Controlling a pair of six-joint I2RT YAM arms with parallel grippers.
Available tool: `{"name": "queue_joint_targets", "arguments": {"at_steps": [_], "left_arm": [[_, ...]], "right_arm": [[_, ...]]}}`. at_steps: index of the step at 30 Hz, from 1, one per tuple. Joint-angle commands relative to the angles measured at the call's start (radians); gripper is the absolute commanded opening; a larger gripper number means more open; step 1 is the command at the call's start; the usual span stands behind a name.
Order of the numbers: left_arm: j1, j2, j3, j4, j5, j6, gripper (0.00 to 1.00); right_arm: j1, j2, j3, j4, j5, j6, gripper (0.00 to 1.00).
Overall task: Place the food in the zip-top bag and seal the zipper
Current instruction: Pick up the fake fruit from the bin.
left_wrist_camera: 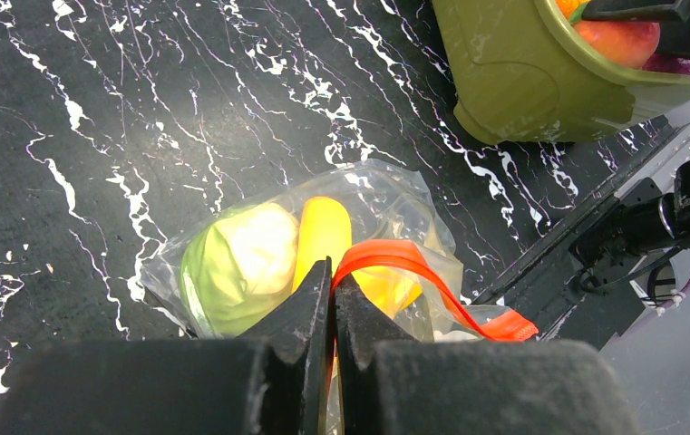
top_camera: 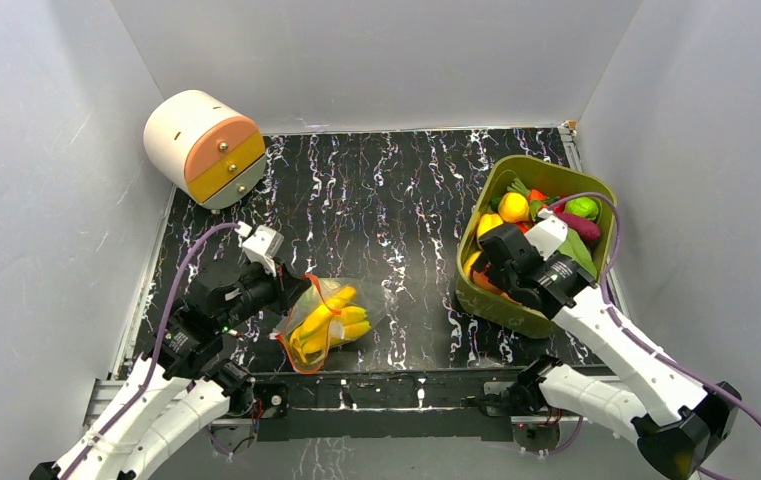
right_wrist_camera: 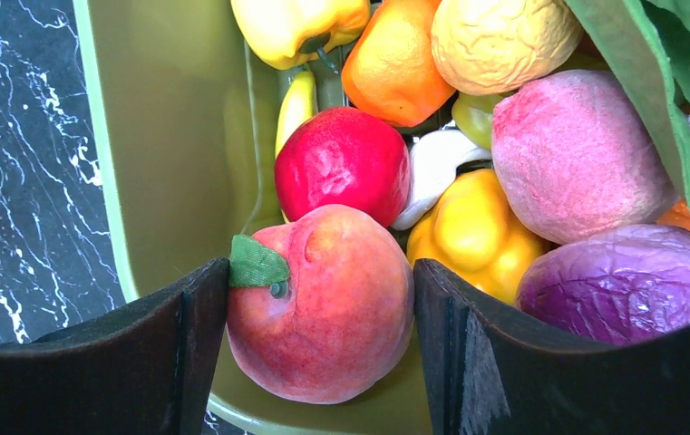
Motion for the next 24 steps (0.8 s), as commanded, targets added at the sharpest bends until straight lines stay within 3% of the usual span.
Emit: {"name": "queue_joint_targets", "arguments": {"at_steps": [1, 10, 20, 24], "left_arm": [[-0.001, -0.006, -0.002, 0.005, -0.001, 0.004, 0.00], [-0.002, 0.002, -0.001, 0.007, -0.004, 0.003, 0.00], [-0.001, 0.016, 0.006, 0.020, -0.012, -0.001, 0.00], [-0.002, 0.051, 0.024, 0.033, -0.017, -0.029, 0.00]], "right_arm": [[-0.004, -0.033, -0.013, 0.049, 0.052, -0.013, 0.52], [-0.004, -0.056, 0.063, 0.037, 0.098, -0.101, 0.51], [-0.004, -0.132, 0.120, 0.165, 0.024, -0.349, 0.52], [-0.005, -0.138, 0.145, 0.230, -0.074, -0.437, 0.52]]}}
